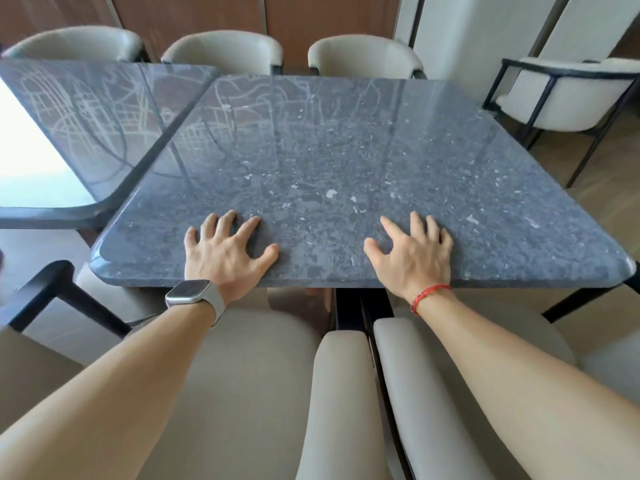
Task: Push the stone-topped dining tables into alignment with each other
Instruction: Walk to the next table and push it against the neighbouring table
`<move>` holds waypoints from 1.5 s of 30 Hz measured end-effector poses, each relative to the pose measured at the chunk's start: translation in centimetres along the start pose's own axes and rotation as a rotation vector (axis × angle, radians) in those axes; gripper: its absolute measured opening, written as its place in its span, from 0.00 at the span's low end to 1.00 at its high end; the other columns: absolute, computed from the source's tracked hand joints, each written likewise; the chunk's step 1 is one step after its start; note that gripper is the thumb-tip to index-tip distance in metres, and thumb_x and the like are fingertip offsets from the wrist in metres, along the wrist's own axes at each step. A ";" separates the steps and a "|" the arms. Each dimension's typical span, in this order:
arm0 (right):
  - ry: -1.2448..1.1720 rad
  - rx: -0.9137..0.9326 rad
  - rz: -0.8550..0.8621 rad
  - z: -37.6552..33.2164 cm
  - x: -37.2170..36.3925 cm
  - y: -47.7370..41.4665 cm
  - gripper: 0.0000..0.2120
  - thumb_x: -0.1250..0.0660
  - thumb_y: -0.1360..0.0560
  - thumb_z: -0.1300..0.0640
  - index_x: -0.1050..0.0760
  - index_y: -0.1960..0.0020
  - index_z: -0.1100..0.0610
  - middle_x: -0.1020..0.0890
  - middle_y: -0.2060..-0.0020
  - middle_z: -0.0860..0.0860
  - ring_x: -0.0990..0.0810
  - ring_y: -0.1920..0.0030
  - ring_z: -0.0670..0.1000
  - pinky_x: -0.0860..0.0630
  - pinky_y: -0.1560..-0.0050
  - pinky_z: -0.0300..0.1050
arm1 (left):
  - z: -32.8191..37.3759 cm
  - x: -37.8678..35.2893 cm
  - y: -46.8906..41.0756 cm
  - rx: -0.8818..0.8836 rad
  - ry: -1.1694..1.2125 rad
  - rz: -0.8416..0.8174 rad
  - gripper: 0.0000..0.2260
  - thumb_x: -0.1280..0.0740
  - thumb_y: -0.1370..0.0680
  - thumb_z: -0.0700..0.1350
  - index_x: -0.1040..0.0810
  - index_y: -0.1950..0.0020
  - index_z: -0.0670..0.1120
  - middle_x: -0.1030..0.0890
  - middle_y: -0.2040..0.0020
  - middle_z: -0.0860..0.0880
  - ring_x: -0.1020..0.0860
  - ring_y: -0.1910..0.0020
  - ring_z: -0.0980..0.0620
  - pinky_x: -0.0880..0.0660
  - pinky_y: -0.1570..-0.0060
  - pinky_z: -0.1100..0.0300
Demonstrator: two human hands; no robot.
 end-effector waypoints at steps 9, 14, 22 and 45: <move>-0.007 0.003 0.023 0.0 0.1 -0.3 0.30 0.46 0.27 0.32 0.25 0.30 0.41 0.28 0.28 0.60 0.34 0.27 0.64 0.42 0.27 0.64 | 0.3 0.2 -0.3 -0.010 -0.004 -0.007 0.35 0.52 0.26 0.74 0.30 0.26 0.60 0.30 0.24 0.49 0.37 0.23 0.44 0.44 0.24 0.39; 0.016 0.009 -0.007 0.0 0.0 -0.6 0.31 0.48 0.26 0.31 0.26 0.29 0.41 0.29 0.26 0.60 0.36 0.26 0.63 0.43 0.27 0.64 | 0.3 0.1 -0.4 -0.004 0.002 -0.006 0.35 0.52 0.26 0.74 0.30 0.25 0.60 0.31 0.24 0.49 0.38 0.23 0.44 0.45 0.24 0.39; 0.023 0.012 -0.059 -0.2 0.0 -0.7 0.33 0.51 0.27 0.31 0.29 0.27 0.40 0.32 0.24 0.60 0.39 0.24 0.63 0.45 0.25 0.65 | 0.1 -0.2 -0.7 0.003 -0.003 0.005 0.36 0.52 0.27 0.74 0.30 0.25 0.61 0.31 0.23 0.49 0.38 0.22 0.44 0.44 0.24 0.38; 0.023 0.005 -0.117 -0.7 -0.4 -2.0 0.34 0.53 0.27 0.31 0.30 0.26 0.40 0.34 0.23 0.60 0.42 0.22 0.63 0.48 0.24 0.65 | 0.0 -0.6 -2.5 0.005 -0.010 -0.013 0.37 0.55 0.28 0.75 0.31 0.24 0.62 0.32 0.22 0.50 0.39 0.22 0.45 0.46 0.23 0.38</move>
Point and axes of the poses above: each hand's wrist, its own y-axis away from the middle knuckle, its own x-axis out of the back of the hand, z = x × y, the point moved 7 cm from there along -y, towards the middle knuckle
